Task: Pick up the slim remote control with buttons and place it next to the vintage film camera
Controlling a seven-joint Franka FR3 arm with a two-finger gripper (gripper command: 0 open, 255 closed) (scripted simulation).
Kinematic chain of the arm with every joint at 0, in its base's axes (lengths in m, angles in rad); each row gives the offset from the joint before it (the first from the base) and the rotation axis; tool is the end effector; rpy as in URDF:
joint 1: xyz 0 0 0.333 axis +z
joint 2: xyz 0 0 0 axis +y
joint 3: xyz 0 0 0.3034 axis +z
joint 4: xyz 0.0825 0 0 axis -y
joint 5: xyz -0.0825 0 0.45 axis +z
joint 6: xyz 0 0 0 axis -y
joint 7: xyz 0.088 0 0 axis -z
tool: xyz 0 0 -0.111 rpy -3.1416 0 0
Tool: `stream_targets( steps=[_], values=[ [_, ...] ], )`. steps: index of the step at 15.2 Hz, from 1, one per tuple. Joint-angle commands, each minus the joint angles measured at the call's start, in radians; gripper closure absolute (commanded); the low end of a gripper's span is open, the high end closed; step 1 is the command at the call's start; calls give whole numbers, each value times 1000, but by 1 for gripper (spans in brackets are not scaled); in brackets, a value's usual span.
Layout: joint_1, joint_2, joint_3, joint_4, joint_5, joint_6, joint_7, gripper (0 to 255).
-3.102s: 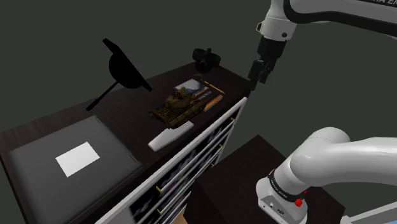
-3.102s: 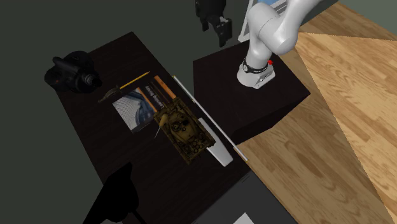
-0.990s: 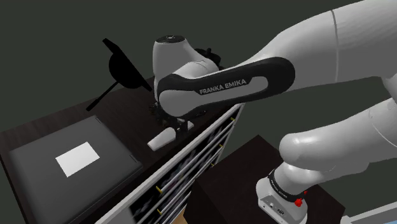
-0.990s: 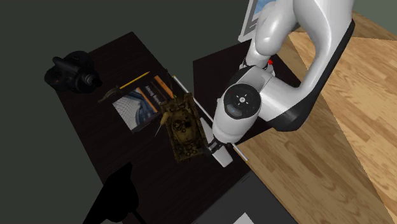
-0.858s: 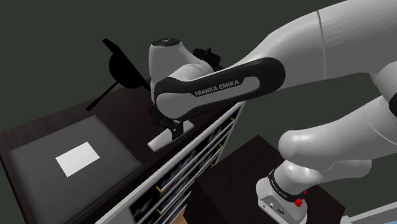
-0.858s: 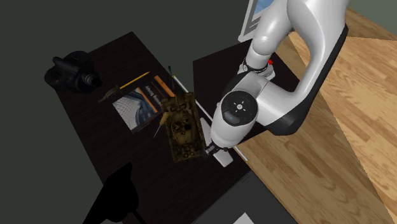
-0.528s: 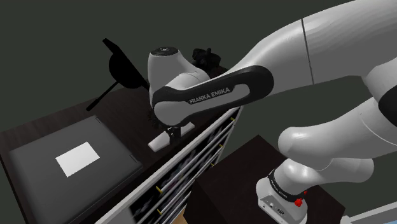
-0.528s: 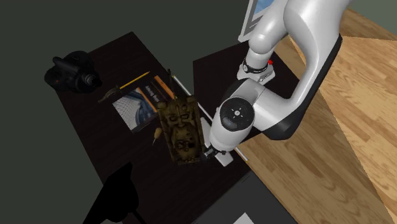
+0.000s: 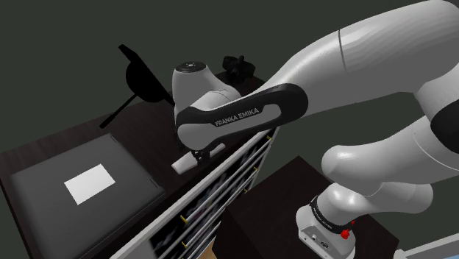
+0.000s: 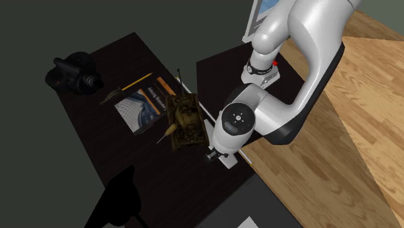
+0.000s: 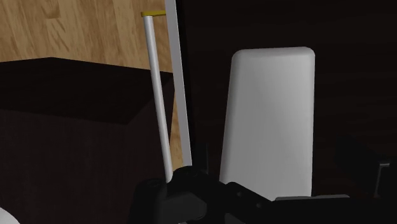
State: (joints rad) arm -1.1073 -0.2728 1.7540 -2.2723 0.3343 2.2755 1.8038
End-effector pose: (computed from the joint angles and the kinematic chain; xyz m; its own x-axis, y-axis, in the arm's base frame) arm 0.4544 0.3382 0.2704 0.1931 -0.9809 0.0222 -0.9812 -0.1929 0.0101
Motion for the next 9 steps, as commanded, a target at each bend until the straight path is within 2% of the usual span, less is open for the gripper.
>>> stream_targets(
  steps=[1,2,9],
  values=[
    [-1,0,1,0,0,0,0,0],
    [-1,0,1,0,0,0,0,255],
    [-2,-1,2,0,1,0,-1,255]
  ],
)
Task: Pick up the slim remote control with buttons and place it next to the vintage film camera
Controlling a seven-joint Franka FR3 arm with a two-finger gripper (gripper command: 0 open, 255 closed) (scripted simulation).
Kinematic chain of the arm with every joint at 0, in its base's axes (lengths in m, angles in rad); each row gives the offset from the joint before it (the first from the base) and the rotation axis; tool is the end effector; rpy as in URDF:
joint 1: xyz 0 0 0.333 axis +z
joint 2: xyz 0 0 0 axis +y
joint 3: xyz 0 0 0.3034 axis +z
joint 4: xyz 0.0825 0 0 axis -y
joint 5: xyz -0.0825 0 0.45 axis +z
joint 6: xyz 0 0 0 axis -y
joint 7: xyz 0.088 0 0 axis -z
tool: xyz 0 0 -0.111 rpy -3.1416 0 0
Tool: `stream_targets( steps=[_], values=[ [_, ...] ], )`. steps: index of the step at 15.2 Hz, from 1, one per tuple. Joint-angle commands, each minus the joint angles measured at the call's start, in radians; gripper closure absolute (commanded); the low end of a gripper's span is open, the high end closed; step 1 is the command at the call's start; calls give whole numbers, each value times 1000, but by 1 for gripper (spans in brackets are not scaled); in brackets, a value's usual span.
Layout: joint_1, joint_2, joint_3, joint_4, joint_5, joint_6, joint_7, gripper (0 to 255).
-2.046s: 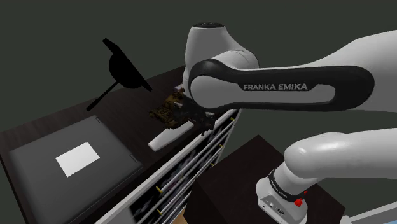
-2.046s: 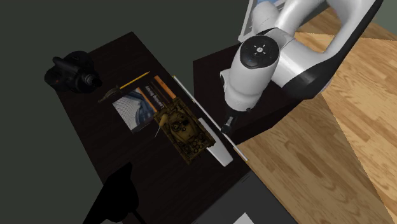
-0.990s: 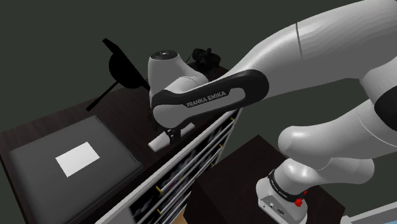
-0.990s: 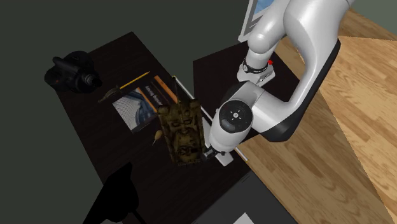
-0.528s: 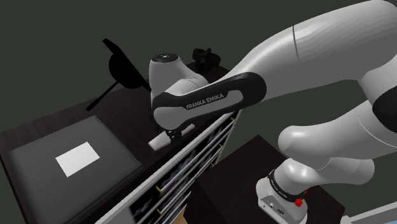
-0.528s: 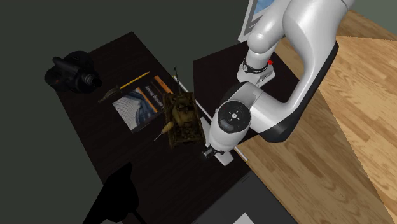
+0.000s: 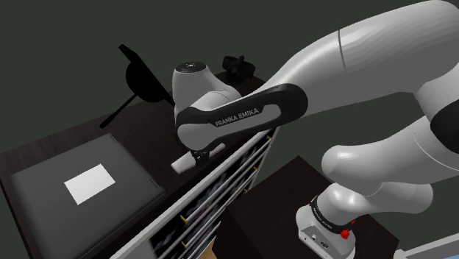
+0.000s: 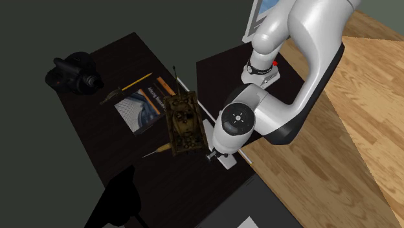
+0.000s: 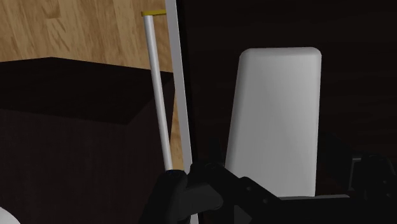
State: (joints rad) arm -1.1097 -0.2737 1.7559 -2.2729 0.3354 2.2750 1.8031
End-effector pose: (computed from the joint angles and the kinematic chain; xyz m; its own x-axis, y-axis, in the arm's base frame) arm 0.4544 0.3376 0.2697 0.1923 -0.9811 0.0228 -0.9813 -0.1921 0.0115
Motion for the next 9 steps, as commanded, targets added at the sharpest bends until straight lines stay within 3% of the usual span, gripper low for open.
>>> stream_targets(
  steps=[1,3,9],
  values=[
    [-1,0,0,1,0,1,0,255],
    [27,11,-28,4,-16,-9,11,255],
    [208,48,-219,33,-76,-78,50,255]
  ],
)
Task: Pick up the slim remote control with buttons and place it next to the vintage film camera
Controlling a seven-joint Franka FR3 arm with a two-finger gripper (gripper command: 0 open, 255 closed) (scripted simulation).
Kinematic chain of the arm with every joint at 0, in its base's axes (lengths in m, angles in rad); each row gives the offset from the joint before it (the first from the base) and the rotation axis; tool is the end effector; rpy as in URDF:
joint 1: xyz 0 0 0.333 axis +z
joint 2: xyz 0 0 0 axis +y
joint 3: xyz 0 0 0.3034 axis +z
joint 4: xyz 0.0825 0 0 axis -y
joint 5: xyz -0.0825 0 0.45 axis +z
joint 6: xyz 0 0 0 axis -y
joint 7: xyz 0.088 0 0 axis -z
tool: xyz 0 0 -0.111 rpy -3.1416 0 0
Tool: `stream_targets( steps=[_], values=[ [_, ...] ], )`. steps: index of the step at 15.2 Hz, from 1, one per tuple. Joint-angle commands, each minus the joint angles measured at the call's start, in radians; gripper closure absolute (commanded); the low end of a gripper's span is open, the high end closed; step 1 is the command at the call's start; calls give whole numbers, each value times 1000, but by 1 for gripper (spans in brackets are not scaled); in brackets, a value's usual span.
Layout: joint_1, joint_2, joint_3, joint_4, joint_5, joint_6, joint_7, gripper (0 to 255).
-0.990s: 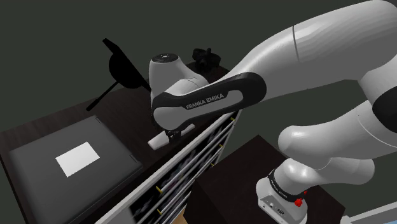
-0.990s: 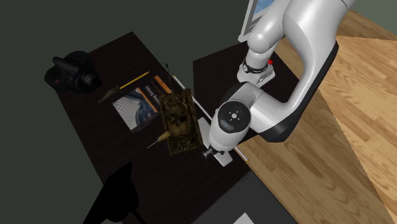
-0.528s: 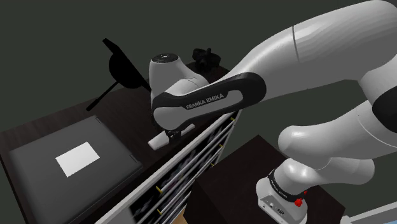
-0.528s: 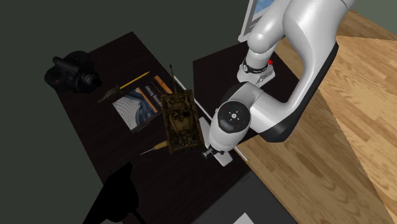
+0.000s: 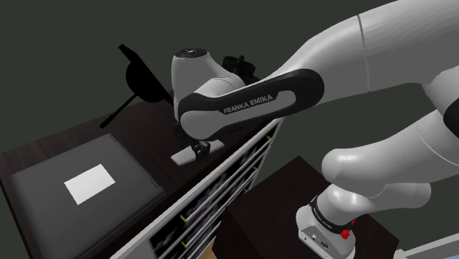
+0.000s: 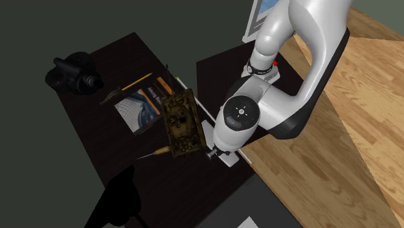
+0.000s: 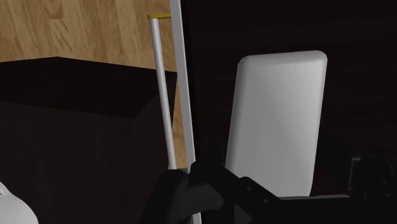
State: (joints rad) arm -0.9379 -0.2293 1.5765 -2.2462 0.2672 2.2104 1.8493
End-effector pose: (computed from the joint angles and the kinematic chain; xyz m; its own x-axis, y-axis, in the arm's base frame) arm 0.4558 0.3424 0.3041 0.1928 -0.9810 0.0226 -0.9812 -0.1926 0.0106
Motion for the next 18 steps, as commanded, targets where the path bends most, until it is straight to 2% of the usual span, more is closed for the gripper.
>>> stream_targets(
  steps=[1,4,8,18],
  values=[
    [67,2,-72,12,-8,-27,4,255],
    [140,-17,-155,33,4,-71,-7,255],
    [202,-51,-235,63,27,-130,-27,255],
    [280,-112,-357,153,56,-275,-56,255]
  ],
)
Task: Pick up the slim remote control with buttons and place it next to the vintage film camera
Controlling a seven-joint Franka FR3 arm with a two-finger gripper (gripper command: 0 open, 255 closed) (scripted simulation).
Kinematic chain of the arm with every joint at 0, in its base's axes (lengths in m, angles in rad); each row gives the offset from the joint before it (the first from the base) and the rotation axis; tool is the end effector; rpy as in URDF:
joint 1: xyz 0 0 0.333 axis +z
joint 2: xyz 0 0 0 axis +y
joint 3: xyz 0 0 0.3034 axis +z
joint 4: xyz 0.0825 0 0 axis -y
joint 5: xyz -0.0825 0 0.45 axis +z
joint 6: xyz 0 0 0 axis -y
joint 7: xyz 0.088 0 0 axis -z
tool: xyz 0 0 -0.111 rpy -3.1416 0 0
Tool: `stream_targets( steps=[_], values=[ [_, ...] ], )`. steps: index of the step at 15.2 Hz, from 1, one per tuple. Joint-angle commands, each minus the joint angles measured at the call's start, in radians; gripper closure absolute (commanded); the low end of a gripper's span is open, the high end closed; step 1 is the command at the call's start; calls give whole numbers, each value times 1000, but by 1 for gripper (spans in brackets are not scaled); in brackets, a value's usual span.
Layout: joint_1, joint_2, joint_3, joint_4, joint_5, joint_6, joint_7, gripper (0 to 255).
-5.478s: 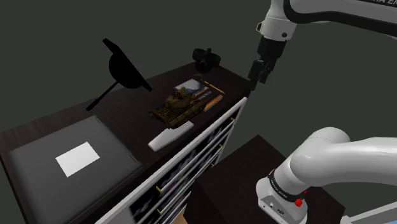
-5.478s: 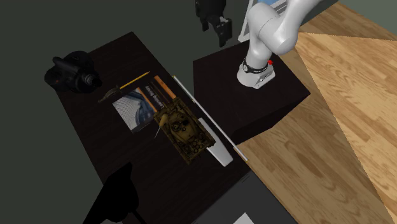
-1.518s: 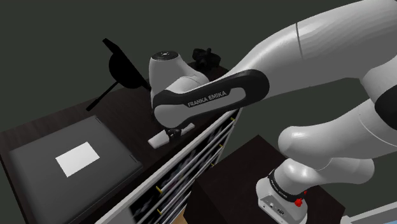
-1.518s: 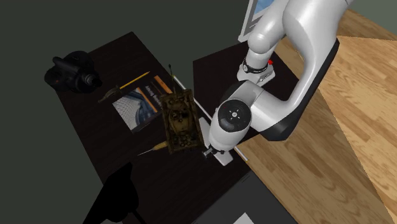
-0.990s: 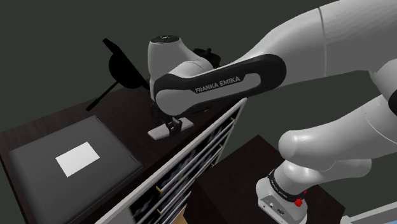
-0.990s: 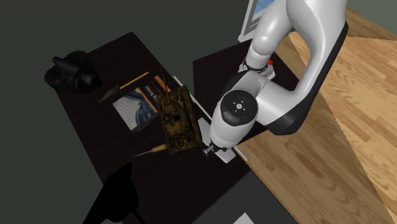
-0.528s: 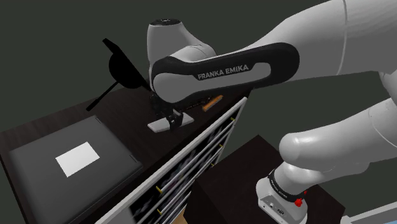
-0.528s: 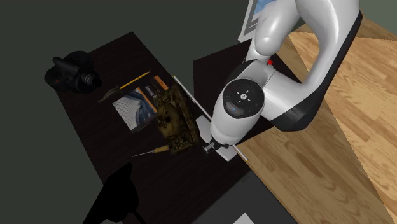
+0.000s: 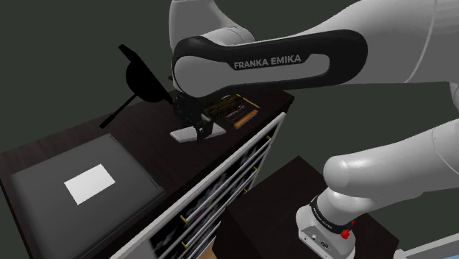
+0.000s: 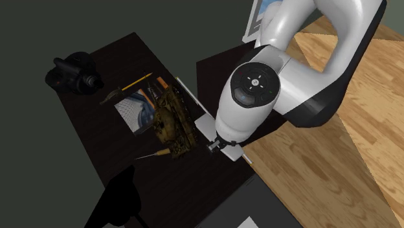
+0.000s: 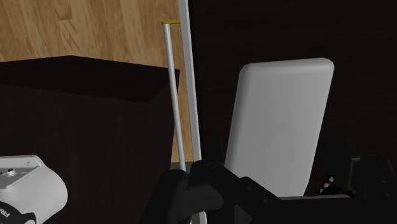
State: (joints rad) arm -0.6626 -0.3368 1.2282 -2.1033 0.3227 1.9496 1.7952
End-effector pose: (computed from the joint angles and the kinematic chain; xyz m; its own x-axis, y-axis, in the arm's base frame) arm 0.4664 0.3432 0.4154 0.1928 -0.9810 0.0223 -0.9812 -0.1926 0.0102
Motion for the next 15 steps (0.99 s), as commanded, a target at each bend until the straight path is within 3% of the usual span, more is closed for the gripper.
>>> stream_targets(
  steps=[1,15],
  values=[
    [8,-8,-18,20,2,-28,-3,255],
    [30,-32,-98,180,-5,-215,-7,255]
  ],
)
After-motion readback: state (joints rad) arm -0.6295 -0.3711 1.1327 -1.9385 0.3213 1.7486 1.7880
